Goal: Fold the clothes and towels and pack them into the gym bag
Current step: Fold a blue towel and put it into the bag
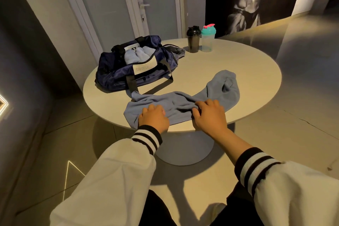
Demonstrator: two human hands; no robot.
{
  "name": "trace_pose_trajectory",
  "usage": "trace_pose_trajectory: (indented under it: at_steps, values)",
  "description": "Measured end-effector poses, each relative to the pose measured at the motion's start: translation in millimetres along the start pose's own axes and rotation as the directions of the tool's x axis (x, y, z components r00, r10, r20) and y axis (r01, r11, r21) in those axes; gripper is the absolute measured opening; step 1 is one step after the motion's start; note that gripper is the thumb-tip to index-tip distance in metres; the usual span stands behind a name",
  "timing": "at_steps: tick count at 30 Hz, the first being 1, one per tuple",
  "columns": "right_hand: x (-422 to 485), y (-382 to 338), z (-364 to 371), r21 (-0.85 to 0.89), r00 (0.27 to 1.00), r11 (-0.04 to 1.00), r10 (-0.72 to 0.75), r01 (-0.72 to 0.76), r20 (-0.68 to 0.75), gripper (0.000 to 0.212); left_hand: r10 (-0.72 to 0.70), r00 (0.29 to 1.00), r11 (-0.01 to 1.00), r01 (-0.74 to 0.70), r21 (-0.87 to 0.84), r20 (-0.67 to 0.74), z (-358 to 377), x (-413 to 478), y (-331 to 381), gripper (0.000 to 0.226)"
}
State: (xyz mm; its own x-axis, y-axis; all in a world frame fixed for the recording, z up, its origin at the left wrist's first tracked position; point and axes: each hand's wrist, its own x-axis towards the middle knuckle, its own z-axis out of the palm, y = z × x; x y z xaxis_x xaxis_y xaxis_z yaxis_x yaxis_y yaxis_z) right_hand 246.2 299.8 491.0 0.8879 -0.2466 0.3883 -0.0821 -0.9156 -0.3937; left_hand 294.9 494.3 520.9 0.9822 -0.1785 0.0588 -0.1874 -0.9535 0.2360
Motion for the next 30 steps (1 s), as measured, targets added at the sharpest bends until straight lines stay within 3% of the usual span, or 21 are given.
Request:
trace_pose_trajectory:
  at_steps: [3,5,7,10,14,16,20,22,24,26,28,30]
  values:
    - [6,-3,-7,0.282,0.993,0.957,-0.092,0.069,0.069,0.028,0.105,0.983,0.983,-0.125,-0.133,-0.149,6,5,19,0.011]
    - [11,0,-9,0.271,0.994,0.957,-0.103,0.108,-0.032,0.026,0.245,0.951,0.900,-0.295,-0.320,-0.189,15,5,38,0.023]
    - [17,8,-9,0.150,0.988,0.986,-0.053,0.075,-0.144,0.026,0.328,0.939,0.815,-0.339,-0.469,-0.107,23,3,53,0.033]
    - [23,31,-8,-0.002,0.991,0.991,0.133,-0.133,0.021,0.032,0.323,0.946,0.888,-0.310,-0.339,-0.017,36,11,62,0.036]
    - [24,50,-4,-0.069,0.948,0.966,0.257,-0.248,0.189,0.048,0.209,0.972,0.971,-0.219,-0.100,-0.102,33,16,62,0.046]
    - [25,52,-3,-0.102,0.918,0.946,0.324,-0.308,0.228,0.054,0.140,0.980,0.987,-0.149,-0.060,-0.139,33,15,59,0.046]
    - [18,49,-1,-0.130,0.976,0.973,0.202,-0.190,0.084,0.043,0.189,0.975,0.977,-0.198,-0.076,-0.117,29,15,64,0.013]
    - [11,49,-3,-0.136,0.993,0.985,0.113,-0.107,0.031,0.037,0.292,0.953,0.947,-0.300,-0.116,-0.083,32,16,71,0.032]
    - [8,49,-8,-0.093,0.994,0.990,0.109,-0.110,-0.015,0.032,0.311,0.950,0.924,-0.301,-0.238,0.005,35,19,78,0.050]
    - [7,51,-14,-0.069,0.987,0.985,0.157,-0.160,-0.044,0.030,0.273,0.959,0.918,-0.239,-0.317,0.069,36,22,87,0.048]
    - [9,52,-15,-0.103,0.982,0.977,0.186,-0.188,-0.033,0.028,0.244,0.969,0.925,-0.220,-0.310,0.041,33,23,94,0.030]
    - [15,50,-16,-0.086,0.990,0.986,0.142,-0.142,-0.008,0.027,0.236,0.971,0.936,-0.217,-0.276,0.035,27,21,104,0.027]
